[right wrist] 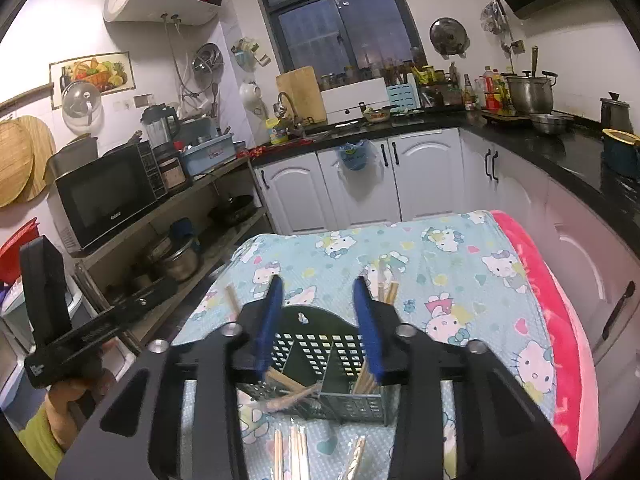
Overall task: Organize utensils
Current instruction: 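Open the left gripper over the holder while the right gripper releases its chopstick, then move both open grippers back toward the remaining chopsticks on the cloth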
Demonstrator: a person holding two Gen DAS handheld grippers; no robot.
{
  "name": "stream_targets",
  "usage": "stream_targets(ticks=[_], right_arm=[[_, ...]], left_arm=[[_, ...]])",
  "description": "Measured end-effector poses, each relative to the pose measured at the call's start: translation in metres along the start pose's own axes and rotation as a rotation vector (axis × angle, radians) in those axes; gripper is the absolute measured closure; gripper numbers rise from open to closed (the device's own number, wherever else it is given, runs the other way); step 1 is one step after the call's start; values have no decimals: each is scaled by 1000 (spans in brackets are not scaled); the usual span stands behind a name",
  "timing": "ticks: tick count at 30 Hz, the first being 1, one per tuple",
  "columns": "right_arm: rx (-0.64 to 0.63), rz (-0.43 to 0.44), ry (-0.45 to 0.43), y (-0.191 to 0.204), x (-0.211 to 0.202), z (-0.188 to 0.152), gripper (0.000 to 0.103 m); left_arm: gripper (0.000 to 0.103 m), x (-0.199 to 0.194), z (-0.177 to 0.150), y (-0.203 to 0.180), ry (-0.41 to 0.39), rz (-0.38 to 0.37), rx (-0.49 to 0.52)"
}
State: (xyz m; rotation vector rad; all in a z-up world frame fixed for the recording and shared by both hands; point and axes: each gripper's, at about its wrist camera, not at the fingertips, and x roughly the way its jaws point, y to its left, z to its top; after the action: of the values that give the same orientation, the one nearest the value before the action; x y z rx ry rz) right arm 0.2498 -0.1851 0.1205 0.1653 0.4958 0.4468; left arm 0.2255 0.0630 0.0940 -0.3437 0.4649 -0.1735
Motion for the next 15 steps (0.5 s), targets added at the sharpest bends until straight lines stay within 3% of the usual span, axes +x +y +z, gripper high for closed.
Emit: stream_targets(ticks=[5,6,15], right_arm=[[-10,-13,-24,-1,-13,-5,54],[-12,-14,-27,-1,-16,-6,53],[-46,-19,-46,4,-38,-18,49]], left_arm=[[13,-21,-1,8,-35,-8,-45],[11,-24,-1,9,-39,-7,-52],[11,-48,-8,15,-39,13,-91]])
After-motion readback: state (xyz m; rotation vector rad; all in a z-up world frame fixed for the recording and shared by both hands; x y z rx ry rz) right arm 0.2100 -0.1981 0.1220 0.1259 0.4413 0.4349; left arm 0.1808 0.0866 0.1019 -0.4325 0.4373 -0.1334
